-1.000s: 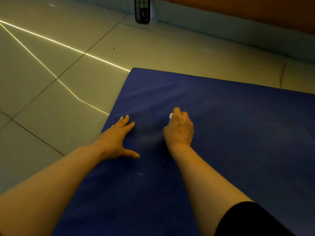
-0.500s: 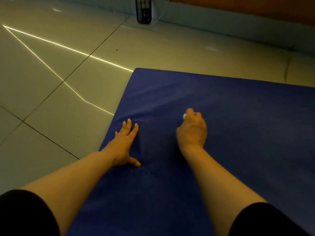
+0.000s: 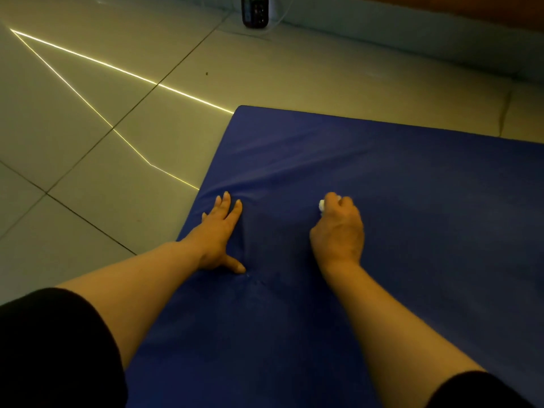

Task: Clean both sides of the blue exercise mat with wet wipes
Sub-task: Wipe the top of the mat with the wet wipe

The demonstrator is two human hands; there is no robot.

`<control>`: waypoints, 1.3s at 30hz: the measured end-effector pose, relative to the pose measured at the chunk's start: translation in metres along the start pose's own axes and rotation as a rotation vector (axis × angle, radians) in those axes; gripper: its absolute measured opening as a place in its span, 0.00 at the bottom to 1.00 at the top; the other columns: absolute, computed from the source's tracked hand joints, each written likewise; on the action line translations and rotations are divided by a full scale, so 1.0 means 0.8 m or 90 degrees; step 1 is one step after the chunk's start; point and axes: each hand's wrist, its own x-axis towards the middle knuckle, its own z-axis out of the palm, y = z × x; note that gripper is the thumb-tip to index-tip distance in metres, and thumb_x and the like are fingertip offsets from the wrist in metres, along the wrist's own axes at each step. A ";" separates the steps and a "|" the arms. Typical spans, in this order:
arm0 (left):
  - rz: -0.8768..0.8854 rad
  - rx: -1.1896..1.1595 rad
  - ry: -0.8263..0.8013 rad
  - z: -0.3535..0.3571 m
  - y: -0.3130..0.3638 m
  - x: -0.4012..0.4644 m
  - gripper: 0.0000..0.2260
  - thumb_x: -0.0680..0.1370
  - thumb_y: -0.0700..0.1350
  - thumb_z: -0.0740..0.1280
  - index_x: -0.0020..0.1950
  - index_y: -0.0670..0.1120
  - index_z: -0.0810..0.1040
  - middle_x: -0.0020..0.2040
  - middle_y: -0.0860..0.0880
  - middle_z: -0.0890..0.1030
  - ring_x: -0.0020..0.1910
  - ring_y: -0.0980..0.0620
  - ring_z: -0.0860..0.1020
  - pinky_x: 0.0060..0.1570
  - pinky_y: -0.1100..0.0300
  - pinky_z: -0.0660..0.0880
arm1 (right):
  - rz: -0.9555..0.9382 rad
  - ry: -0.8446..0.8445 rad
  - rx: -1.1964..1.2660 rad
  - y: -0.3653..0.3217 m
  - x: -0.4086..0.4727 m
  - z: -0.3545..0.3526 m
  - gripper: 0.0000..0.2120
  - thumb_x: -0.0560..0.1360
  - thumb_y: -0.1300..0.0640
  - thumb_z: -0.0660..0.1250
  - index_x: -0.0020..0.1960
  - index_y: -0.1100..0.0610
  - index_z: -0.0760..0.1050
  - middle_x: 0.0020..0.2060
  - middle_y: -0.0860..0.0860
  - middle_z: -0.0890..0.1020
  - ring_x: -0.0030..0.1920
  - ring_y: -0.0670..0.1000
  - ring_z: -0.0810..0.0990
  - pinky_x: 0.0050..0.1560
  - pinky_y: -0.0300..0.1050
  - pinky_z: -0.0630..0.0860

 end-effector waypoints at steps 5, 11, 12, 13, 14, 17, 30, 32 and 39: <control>-0.008 0.017 -0.001 -0.002 0.003 -0.001 0.58 0.68 0.56 0.76 0.77 0.46 0.32 0.75 0.46 0.28 0.75 0.45 0.31 0.74 0.48 0.39 | -0.176 -0.101 0.067 -0.070 -0.069 0.024 0.14 0.58 0.72 0.73 0.40 0.61 0.73 0.35 0.59 0.76 0.32 0.59 0.76 0.26 0.43 0.70; 0.000 0.021 -0.006 -0.006 0.004 0.000 0.58 0.68 0.57 0.76 0.77 0.46 0.33 0.76 0.45 0.29 0.75 0.44 0.31 0.74 0.47 0.39 | -0.215 -0.087 -0.006 0.000 -0.033 -0.005 0.09 0.65 0.68 0.71 0.39 0.60 0.73 0.35 0.59 0.76 0.35 0.62 0.77 0.29 0.47 0.72; -0.002 0.020 -0.006 -0.006 0.004 -0.001 0.58 0.67 0.57 0.76 0.77 0.45 0.33 0.76 0.45 0.29 0.75 0.44 0.31 0.74 0.46 0.39 | -0.175 -0.061 -0.026 0.020 -0.017 -0.014 0.06 0.68 0.68 0.69 0.40 0.61 0.73 0.36 0.60 0.76 0.37 0.63 0.76 0.31 0.49 0.71; -0.002 0.022 -0.005 -0.005 0.005 0.000 0.58 0.67 0.57 0.76 0.77 0.45 0.33 0.76 0.45 0.29 0.75 0.44 0.31 0.74 0.46 0.39 | -0.130 -0.054 -0.049 0.040 -0.003 -0.025 0.03 0.71 0.67 0.67 0.41 0.62 0.73 0.38 0.61 0.76 0.40 0.64 0.76 0.33 0.49 0.69; -0.001 0.025 -0.003 -0.006 0.007 0.002 0.58 0.67 0.56 0.76 0.77 0.45 0.33 0.76 0.45 0.29 0.75 0.44 0.31 0.74 0.46 0.39 | -0.086 -0.053 -0.073 0.055 0.008 -0.033 0.01 0.72 0.67 0.65 0.43 0.63 0.73 0.41 0.62 0.76 0.42 0.63 0.75 0.35 0.48 0.67; -0.007 0.033 -0.003 -0.005 0.005 0.001 0.59 0.67 0.57 0.76 0.77 0.45 0.33 0.76 0.44 0.29 0.75 0.44 0.31 0.74 0.46 0.39 | -0.017 0.004 -0.070 0.042 0.001 -0.018 0.02 0.72 0.70 0.63 0.43 0.65 0.73 0.42 0.64 0.76 0.42 0.64 0.75 0.37 0.50 0.69; -0.009 0.029 0.083 0.010 0.005 -0.029 0.50 0.72 0.57 0.72 0.79 0.46 0.40 0.79 0.47 0.38 0.78 0.48 0.38 0.76 0.52 0.48 | -0.129 -0.085 -0.017 0.009 -0.063 -0.013 0.01 0.72 0.65 0.66 0.43 0.63 0.75 0.40 0.60 0.77 0.41 0.63 0.76 0.35 0.49 0.70; -0.017 0.027 0.127 0.032 0.009 -0.049 0.41 0.78 0.56 0.66 0.79 0.46 0.43 0.80 0.47 0.41 0.78 0.49 0.41 0.76 0.53 0.47 | -0.043 -0.066 -0.024 0.016 -0.060 -0.019 0.03 0.74 0.66 0.63 0.47 0.64 0.76 0.44 0.60 0.77 0.45 0.62 0.75 0.37 0.49 0.69; -0.041 -0.010 0.102 0.085 0.021 -0.106 0.33 0.81 0.59 0.54 0.79 0.47 0.43 0.79 0.48 0.41 0.78 0.50 0.40 0.75 0.51 0.41 | -0.186 -0.201 0.042 -0.060 -0.135 0.009 0.11 0.72 0.61 0.68 0.52 0.63 0.74 0.52 0.58 0.76 0.52 0.58 0.74 0.49 0.46 0.71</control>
